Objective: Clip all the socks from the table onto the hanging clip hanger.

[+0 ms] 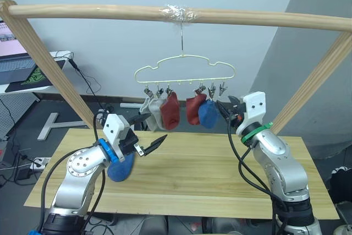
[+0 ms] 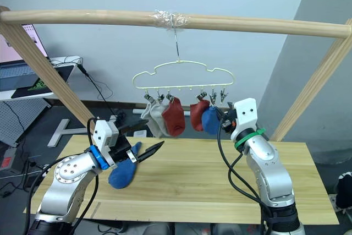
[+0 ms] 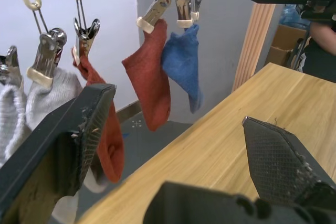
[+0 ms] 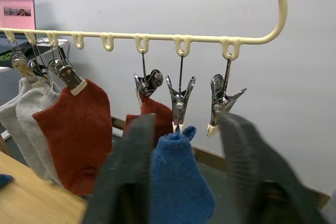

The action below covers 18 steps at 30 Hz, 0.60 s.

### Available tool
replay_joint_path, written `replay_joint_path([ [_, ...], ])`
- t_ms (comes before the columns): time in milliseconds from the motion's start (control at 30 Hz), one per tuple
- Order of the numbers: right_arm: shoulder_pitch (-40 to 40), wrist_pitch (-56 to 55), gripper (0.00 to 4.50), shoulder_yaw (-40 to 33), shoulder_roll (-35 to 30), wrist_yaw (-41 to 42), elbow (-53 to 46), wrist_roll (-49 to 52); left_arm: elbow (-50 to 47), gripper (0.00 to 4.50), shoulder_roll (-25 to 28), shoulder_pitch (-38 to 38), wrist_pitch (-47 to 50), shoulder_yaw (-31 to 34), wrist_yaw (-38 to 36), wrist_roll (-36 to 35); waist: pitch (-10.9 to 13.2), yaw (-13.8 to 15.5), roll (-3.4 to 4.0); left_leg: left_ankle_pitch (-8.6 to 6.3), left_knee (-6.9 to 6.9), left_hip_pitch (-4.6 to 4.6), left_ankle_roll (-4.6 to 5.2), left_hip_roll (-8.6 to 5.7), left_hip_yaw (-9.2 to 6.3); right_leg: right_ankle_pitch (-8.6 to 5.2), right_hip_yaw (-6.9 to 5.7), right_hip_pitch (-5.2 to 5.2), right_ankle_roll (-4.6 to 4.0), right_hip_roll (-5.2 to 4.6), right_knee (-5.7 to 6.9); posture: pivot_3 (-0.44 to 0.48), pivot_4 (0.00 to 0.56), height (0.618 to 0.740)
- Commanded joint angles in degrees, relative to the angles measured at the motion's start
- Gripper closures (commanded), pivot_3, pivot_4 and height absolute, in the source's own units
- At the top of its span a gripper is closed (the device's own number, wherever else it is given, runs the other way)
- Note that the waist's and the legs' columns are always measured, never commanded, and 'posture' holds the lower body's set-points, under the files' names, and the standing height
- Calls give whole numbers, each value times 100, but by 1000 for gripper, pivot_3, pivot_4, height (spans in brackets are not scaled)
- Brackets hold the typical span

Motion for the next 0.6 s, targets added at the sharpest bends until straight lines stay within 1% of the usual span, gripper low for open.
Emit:
replay_joint_path([
  [33, -310, 88, 2581, -47, 196, -339, 79, -120, -187, 0, -35, -326, 84, -84, 50, -29, 11, -1, 1, 0, 0, 0, 0, 0, -1, 0, 0, 0, 0, 0, 0, 21, 115, 705],
  [100, -533, 192, 2581, -65, 383, -598, 297, -213, -195, 0, -52, -510, 173, -141, 47, -37, 32, -3, 4, 0, 1, 1, 0, 0, -1, 1, 0, 0, 1, 0, 2, 17, 120, 705],
  [267, -931, 245, 2581, -115, 687, -924, 673, -309, -244, 0, -4, -776, 257, -202, -65, -87, 85, -12, 3, -1, -3, -4, 0, 0, 1, 1, 1, -3, 2, 1, -2, 15, 128, 705],
  [367, -1108, 366, 2581, -158, 775, -1120, 865, -393, -238, 0, 4, -1031, 397, -254, -80, -113, 94, -11, 4, -1, -3, -45, 1, 0, 1, 2, 0, -41, 2, 1, -2, 18, 133, 705],
  [433, -1205, 425, 2581, -189, 830, -1203, 971, -424, -266, 0, -19, -1234, 550, -307, -59, -105, 102, -1, 2, 1, 3, -100, 1, -1, -2, 9, -2, -95, -7, 1, 9, 18, 134, 705],
  [600, -1305, 429, 2581, -197, 888, -1269, 1015, -466, -551, 0, -38, -1461, 1000, -387, 86, -102, 116, -9, 2, 0, 2, -106, 1, -3, -1, 12, -2, -98, -12, 0, 6, 20, 133, 705],
])
